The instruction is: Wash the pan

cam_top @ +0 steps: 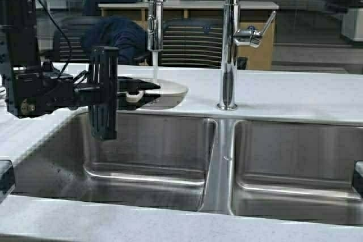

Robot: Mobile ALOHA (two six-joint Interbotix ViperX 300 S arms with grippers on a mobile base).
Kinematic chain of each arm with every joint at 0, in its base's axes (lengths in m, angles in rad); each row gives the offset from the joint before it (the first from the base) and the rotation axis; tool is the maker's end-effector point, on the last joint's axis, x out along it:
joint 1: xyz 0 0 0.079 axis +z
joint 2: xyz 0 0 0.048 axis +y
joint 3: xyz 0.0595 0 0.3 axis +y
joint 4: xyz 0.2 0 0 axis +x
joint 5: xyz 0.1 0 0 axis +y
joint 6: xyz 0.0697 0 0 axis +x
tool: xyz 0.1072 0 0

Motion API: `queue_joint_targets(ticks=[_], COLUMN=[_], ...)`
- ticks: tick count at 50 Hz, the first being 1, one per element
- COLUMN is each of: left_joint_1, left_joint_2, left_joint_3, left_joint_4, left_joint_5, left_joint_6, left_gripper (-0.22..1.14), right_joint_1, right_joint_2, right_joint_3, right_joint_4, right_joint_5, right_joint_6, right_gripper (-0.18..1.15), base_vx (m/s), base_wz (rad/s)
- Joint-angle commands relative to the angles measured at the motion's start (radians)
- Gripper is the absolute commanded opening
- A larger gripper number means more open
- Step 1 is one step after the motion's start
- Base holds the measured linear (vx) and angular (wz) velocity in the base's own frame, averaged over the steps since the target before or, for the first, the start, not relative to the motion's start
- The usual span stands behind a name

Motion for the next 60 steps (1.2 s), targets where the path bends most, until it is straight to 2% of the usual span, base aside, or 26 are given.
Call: queue_joint_targets(ticks=[1, 6, 13, 27, 40, 52, 60], left_joint_1=[-0.006, -0.006, -0.006, -0.006, -0.006, -0.006, -0.006], left_joint_2=[-0.028, -0.028, -0.021, -0.015, -0.009, 0.002, 0.003], left_joint_3=[-0.012, -0.018, -0.028, -0.009, -0.014, -0.015, -0.015], left_joint_4=[0.002, -0.008, -0.009, -0.008, -0.008, -0.008, -0.008], left_joint_5=[-0.026, -0.029, -0.029, -0.029, -0.029, -0.029, -0.029], left_joint_6=[0.018, 0.018, 0.015, 0.018, 0.018, 0.020, 0.021], left_gripper=[0.03, 0.03, 0.03, 0.03, 0.03, 0.03, 0.03], right_joint_1=[-0.046, -0.046, 0.026, 0.201, 0.281, 0.328, 0.380], right_joint_2=[-0.069, -0.041, 0.046, 0.207, 0.256, 0.250, 0.241], right_joint_3=[-0.020, -0.023, -0.061, -0.258, -0.399, -0.423, -0.433], right_joint_4=[-0.003, -0.009, -0.011, -0.023, -0.023, -0.046, -0.109], right_joint_5=[-0.005, 0.017, 0.084, 0.167, 0.256, 0.288, 0.327], right_joint_6=[-0.005, 0.000, -0.003, -0.002, -0.005, -0.008, -0.008], right_gripper=[0.08, 0.08, 0.08, 0.08, 0.08, 0.07, 0.07], base_vx=[0.00, 0.00, 0.00, 0.00, 0.00, 0.00, 0.00], base_wz=[-0.06, -0.05, -0.02, 0.00, 0.00, 0.00, 0.00])
